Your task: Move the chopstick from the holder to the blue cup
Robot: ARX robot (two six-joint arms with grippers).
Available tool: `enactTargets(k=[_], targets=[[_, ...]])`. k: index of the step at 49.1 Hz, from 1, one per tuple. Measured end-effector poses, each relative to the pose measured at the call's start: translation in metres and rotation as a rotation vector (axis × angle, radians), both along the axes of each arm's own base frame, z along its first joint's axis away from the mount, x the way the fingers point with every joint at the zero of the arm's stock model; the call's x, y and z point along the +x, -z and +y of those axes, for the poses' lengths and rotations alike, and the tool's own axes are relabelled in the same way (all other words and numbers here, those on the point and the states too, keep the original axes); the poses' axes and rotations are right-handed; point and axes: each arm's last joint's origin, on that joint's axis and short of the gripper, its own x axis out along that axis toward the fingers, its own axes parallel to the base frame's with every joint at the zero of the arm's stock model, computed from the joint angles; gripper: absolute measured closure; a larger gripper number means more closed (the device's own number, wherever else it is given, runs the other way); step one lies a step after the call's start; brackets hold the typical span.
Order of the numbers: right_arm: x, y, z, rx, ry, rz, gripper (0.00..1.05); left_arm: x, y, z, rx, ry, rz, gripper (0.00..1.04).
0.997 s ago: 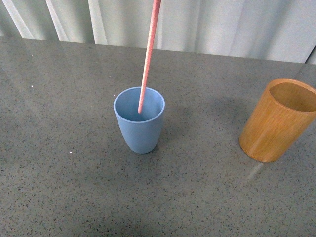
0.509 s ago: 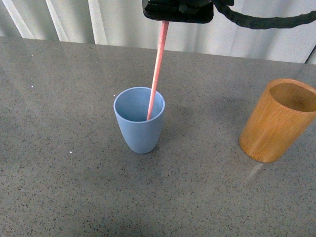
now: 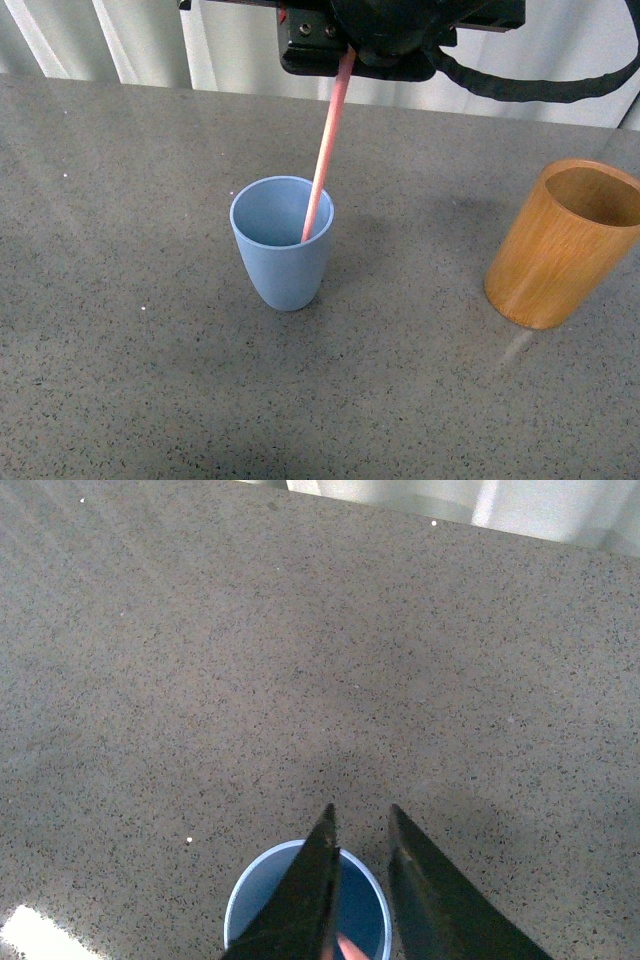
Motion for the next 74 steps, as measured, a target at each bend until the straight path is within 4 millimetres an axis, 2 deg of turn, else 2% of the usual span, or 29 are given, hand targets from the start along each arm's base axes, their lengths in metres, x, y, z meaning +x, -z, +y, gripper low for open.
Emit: enactTargets(k=[6, 11, 13, 21, 28, 34, 38, 42, 44, 46, 50, 57, 64, 72, 74], targets=[[0.000, 0.000, 0.000, 0.007, 0.004, 0.000, 0.61, 0.000, 0.000, 0.000, 0.000, 0.000, 0.000, 0.07], [0.000, -0.001, 0.001, 0.014, -0.001, -0.002, 0.48, 0.000, 0.000, 0.000, 0.000, 0.000, 0.000, 0.07], [-0.001, -0.003, 0.001, 0.017, -0.002, -0.007, 0.39, 0.000, 0.000, 0.000, 0.000, 0.000, 0.000, 0.07], [-0.007, -0.025, -0.003, 0.037, -0.003, -0.090, 0.08, 0.000, 0.000, 0.000, 0.000, 0.000, 0.000, 0.07], [-0.018, -0.047, -0.020, 0.035, 0.031, -0.161, 0.10, 0.000, 0.000, 0.000, 0.000, 0.000, 0.000, 0.07], [-0.034, -0.063, -0.050, -0.005, 0.147, -0.296, 0.10, 0.000, 0.000, 0.000, 0.000, 0.000, 0.000, 0.07], [-0.057, -0.077, -0.089, -0.083, 0.336, -0.463, 0.10, 0.000, 0.000, 0.000, 0.000, 0.000, 0.000, 0.07], [-0.096, -0.078, -0.133, -0.114, 0.467, -0.502, 0.10, 0.000, 0.000, 0.000, 0.000, 0.000, 0.000, 0.07], [-0.112, -0.076, -0.146, -0.115, 0.506, -0.512, 0.10, 0.000, 0.000, 0.000, 0.000, 0.000, 0.000, 0.07], [-0.118, -0.079, -0.151, -0.102, 0.521, -0.533, 0.10, 0.000, 0.000, 0.000, 0.000, 0.000, 0.000, 0.07], [-0.124, -0.079, -0.156, -0.029, 0.442, -0.645, 0.21, 0.000, 0.000, 0.000, 0.000, 0.002, 0.000, 0.07], [-0.135, -0.050, -0.169, -0.046, 0.401, -0.668, 0.43, 0.000, 0.000, 0.000, 0.000, -0.003, 0.000, 0.07], [-0.146, -0.032, -0.181, -0.062, 0.402, -0.667, 0.62, 0.000, 0.000, 0.000, 0.000, -0.003, 0.000, 0.07], [-0.162, -0.010, -0.196, -0.065, 0.406, -0.671, 0.99, 0.000, 0.000, 0.000, 0.000, 0.000, 0.000, 0.07], [-0.166, -0.006, -0.198, -0.067, 0.403, -0.673, 1.04, 0.000, 0.000, 0.000, 0.000, -0.001, 0.000, 0.07]])
